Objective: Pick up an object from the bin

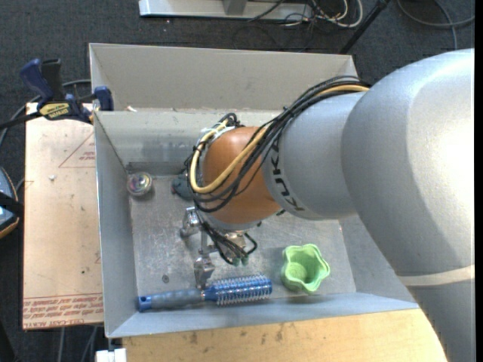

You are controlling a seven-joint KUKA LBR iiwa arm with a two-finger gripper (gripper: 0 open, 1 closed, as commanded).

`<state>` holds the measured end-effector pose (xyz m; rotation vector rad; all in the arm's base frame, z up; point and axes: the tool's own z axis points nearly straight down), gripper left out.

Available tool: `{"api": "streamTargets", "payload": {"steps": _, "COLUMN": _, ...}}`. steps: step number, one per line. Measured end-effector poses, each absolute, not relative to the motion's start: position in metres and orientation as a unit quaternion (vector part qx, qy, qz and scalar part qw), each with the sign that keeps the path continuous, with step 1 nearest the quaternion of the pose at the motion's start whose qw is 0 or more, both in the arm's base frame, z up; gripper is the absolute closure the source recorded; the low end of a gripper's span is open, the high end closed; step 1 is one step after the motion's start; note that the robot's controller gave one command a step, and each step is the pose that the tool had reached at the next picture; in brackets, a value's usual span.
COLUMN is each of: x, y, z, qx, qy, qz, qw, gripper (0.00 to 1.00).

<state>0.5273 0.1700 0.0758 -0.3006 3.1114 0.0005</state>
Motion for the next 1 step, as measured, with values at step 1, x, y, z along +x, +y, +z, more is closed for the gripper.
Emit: {"api": "streamTargets", "payload": {"steps": 1, "x": 0.4891, "y": 0.1408, "z": 0.1252, "qx": -0.14, "qy": 0.99, "qz": 0.002, "qw": 0.016, "gripper": 0.0}}
